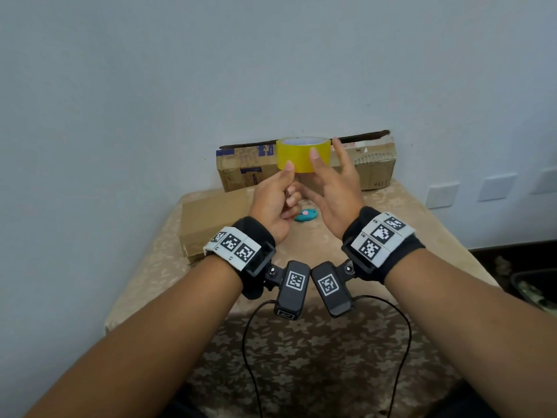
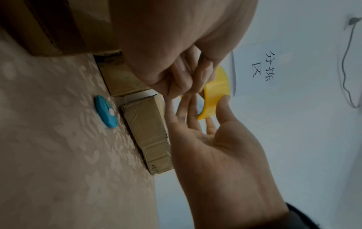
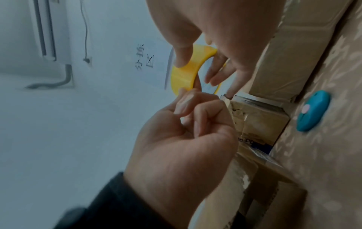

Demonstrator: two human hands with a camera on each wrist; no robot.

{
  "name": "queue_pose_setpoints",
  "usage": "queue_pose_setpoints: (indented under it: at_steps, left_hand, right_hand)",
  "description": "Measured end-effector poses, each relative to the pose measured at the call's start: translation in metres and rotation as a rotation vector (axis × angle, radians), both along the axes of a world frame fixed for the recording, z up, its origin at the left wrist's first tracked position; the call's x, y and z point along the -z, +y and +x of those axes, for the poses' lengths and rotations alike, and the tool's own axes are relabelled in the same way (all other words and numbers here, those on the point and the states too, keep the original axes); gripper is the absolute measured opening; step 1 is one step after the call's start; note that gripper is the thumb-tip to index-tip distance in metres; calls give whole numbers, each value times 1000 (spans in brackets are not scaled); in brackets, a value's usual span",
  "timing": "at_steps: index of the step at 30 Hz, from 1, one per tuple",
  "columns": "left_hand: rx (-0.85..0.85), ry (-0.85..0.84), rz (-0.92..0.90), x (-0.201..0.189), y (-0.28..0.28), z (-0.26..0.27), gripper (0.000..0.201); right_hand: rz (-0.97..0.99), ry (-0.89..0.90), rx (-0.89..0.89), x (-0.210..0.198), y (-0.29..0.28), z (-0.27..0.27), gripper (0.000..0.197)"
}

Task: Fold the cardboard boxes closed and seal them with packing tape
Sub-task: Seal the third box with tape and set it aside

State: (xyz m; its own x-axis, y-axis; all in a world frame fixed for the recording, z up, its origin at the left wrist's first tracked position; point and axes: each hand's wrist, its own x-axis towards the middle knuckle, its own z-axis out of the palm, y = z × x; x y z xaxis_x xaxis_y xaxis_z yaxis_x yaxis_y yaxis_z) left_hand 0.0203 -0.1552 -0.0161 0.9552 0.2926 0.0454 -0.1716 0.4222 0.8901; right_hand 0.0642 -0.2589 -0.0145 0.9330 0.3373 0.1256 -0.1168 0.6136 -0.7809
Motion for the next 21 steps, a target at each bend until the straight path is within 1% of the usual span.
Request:
queue_pose_setpoints:
  at_steps: [2, 5, 8, 16, 19, 21]
  left_hand:
    - [13, 33, 23, -1, 1, 1, 24]
    - [-27, 100, 68, -1, 4, 3, 34]
    - [-29, 121, 19, 0, 5, 4, 31]
    - [-18, 161, -5, 2, 0, 3, 25]
    - [29, 143, -7, 1, -3, 1, 18]
    - [55, 106, -51, -2, -2, 2, 17]
  right_hand:
    - [102, 21, -34, -2, -5, 2, 68]
    - [196, 54, -72, -5, -10, 6, 69]
    - [211, 70, -66, -5, -6, 6, 70]
    - [180, 92, 12, 4, 2, 11, 70]
    - [236, 144, 32, 5, 0, 12, 72]
    - [270, 153, -13, 4, -2, 14, 75]
